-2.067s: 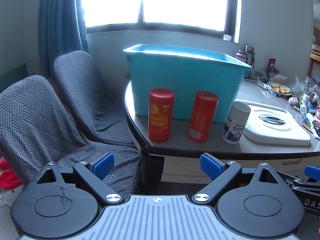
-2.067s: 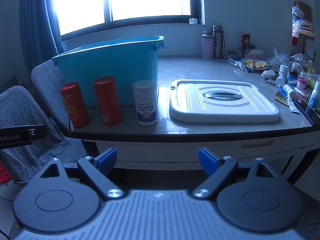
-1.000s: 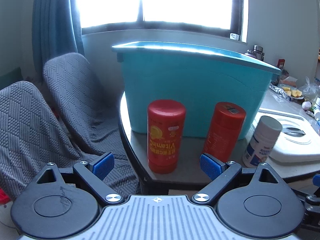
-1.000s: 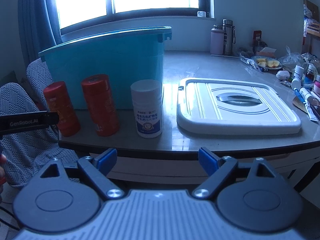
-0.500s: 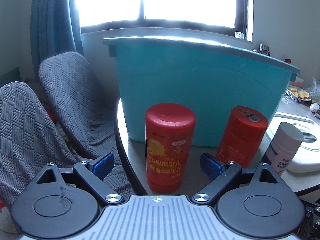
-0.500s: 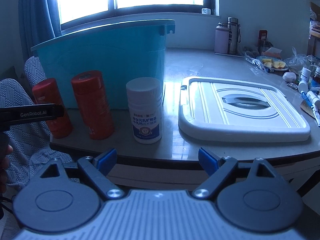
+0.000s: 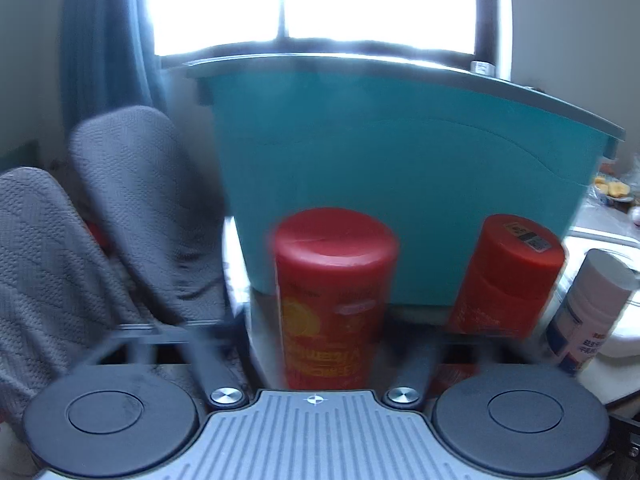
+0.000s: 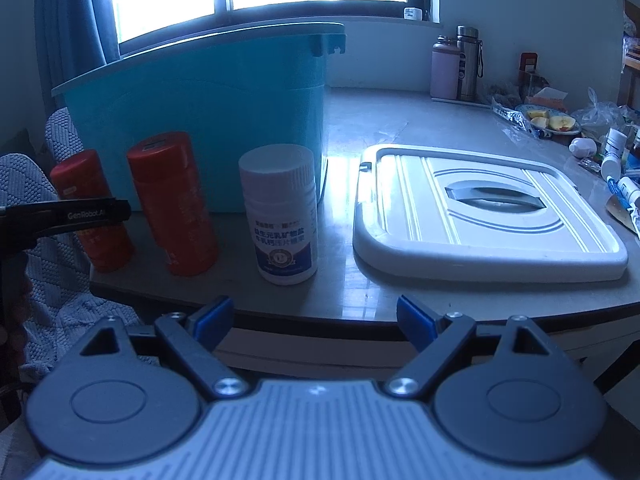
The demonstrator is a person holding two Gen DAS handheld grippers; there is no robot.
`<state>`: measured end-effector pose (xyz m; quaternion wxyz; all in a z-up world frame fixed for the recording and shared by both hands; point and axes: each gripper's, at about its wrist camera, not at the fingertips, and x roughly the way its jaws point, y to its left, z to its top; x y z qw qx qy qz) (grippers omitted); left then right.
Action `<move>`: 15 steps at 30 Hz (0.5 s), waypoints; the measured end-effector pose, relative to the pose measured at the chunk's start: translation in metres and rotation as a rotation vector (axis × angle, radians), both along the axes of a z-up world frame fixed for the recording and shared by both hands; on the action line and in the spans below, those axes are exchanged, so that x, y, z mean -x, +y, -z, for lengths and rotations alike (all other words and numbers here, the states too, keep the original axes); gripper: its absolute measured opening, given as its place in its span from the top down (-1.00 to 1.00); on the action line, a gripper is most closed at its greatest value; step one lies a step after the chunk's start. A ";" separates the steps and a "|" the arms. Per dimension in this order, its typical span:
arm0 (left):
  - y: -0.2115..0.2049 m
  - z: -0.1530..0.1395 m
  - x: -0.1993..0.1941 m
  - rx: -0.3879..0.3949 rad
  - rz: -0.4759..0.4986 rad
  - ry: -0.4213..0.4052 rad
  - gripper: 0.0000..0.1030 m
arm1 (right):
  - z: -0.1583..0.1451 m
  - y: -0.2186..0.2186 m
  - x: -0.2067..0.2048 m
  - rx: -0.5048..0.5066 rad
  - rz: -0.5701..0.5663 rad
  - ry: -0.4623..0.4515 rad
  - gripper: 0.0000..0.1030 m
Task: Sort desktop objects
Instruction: 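Lift the red canister with the left gripper while the right gripper grasps the pill bottle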
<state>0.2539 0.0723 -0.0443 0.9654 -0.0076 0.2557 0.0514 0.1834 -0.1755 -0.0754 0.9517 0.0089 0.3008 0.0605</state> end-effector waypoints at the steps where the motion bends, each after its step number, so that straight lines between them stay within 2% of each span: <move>1: 0.000 0.000 -0.001 0.011 -0.006 0.000 0.03 | 0.000 -0.001 0.000 -0.001 0.001 0.000 -0.72; 5: 0.002 -0.002 0.001 0.048 -0.030 0.002 0.03 | -0.001 -0.003 0.001 -0.002 0.002 -0.011 -0.72; 15: -0.004 -0.014 0.031 0.021 -0.018 -0.009 0.03 | -0.005 -0.002 0.012 -0.001 -0.009 -0.029 -0.72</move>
